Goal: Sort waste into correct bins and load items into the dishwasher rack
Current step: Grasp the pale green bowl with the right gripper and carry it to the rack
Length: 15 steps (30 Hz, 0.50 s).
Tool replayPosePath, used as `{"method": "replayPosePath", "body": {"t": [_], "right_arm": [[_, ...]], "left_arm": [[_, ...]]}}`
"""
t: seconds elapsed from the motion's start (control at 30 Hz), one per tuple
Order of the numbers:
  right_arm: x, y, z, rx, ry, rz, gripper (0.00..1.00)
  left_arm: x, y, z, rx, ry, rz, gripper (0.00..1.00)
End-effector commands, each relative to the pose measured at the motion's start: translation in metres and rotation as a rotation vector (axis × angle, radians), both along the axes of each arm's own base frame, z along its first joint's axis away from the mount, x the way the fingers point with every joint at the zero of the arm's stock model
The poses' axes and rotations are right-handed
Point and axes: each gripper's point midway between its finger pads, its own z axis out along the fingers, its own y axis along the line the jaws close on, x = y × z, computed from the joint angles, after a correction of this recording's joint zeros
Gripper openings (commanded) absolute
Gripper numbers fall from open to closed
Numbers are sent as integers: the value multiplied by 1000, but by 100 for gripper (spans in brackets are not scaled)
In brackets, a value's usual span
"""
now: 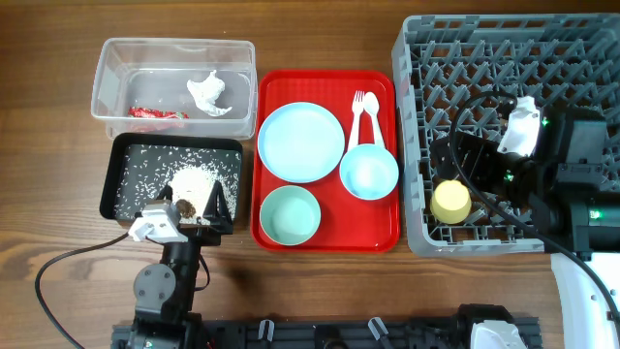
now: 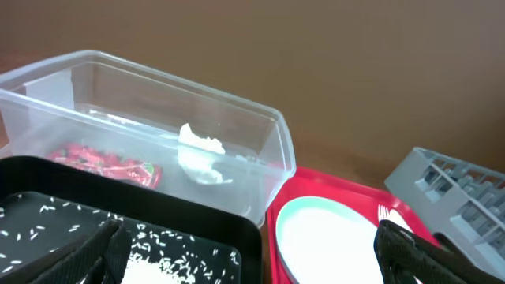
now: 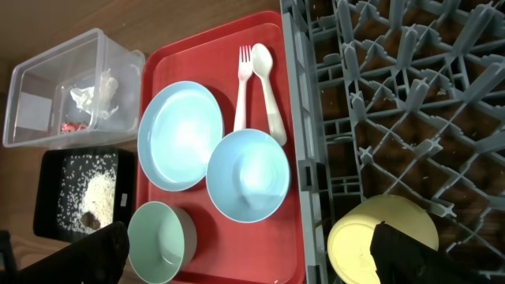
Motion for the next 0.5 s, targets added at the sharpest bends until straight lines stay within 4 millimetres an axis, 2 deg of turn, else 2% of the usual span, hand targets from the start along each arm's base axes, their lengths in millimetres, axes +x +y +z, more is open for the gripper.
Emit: {"method": "replayPosePath", "body": {"t": [0.0,0.33,0.43,0.47], "right_arm": [[1,-1,4,-11,-17,3,100],[1,-1,4,-11,-17,3,100],[26,-3,27,107,-98,-133,100],[27,-8,26,84,-100,-154,100]], "left_arm": [[0,0,-1,15,-2,-3,100],[0,0,-1,15,-1,-3,100],[0,0,-1,15,-1,-3,100],[0,0,-1,15,-1,-3,100]]}}
